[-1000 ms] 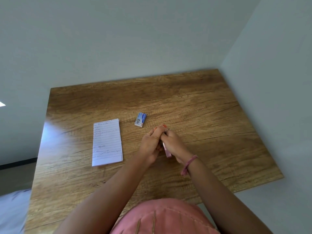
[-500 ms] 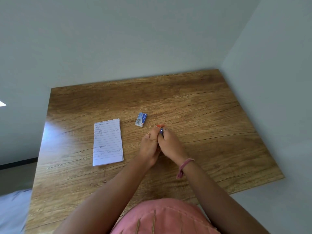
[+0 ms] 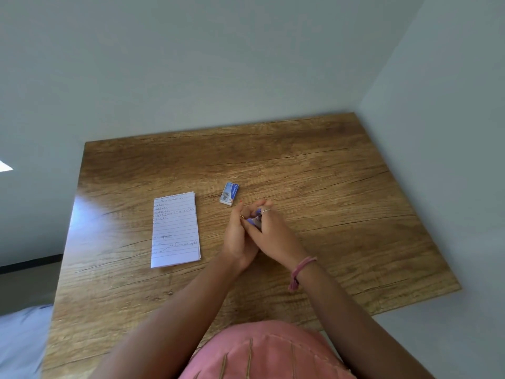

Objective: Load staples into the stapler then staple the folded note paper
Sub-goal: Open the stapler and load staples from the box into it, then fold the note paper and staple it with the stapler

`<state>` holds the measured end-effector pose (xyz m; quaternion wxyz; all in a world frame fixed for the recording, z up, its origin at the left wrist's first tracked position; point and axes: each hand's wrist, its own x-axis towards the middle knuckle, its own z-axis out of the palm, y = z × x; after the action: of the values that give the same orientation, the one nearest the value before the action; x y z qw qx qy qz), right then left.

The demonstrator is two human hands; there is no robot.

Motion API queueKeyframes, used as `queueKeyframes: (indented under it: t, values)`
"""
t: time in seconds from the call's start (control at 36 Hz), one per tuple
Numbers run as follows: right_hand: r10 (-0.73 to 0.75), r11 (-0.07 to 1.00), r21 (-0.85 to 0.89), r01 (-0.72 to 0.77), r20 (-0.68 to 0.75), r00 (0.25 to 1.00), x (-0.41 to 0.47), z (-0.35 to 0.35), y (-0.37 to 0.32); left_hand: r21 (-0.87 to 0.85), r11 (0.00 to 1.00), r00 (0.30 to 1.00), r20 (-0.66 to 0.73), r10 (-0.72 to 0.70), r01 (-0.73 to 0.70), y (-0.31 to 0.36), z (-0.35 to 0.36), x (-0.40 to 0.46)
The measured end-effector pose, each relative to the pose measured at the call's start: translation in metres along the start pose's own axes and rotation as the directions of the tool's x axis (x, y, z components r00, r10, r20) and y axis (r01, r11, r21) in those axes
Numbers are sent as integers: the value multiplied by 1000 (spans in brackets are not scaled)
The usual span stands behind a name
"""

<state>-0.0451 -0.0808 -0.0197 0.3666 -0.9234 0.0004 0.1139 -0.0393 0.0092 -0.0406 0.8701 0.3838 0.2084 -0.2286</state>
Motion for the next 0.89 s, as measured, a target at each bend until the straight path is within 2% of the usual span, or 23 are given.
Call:
queueKeyframes:
  t: [0.08,0.17,0.25,0.33,0.39,0.47,0.58,0.64,0.72,0.89]
  values:
    - [-51,995,-85,50,-5,999,-2,-2,0,-83,996,1000,5,-22,22,0,-3,-1]
    - [-127,988,-87,128,14,992,-3,-7,6,-137,990,999,2,-33,33,-1,-5,1]
    - [-160,986,45,161,-30,987,-1,-13,17,-166,986,999,6,-32,33,-4,-7,3]
    - [-61,965,245,89,-123,991,2,-16,30,-176,984,999,24,-29,33,-4,-7,3]
    - [66,884,467,2,-130,989,3,-18,36,-170,985,999,25,-23,27,-4,-7,3]
    - [262,658,744,-117,-81,962,3,-21,48,-142,990,1000,20,-21,24,-4,-7,3]
    - [264,480,872,-96,-39,964,5,-28,58,-89,996,1000,-13,4,-5,-4,-4,3]
    - [260,473,876,-100,-31,965,5,-30,56,-52,998,999,-29,23,-24,-4,-2,1]
    - [265,517,849,-105,-42,963,5,-28,53,1,998,998,-34,58,-58,-3,1,-2]
    - [279,557,820,-130,-38,959,5,-27,53,71,982,984,6,178,-177,13,5,-9]
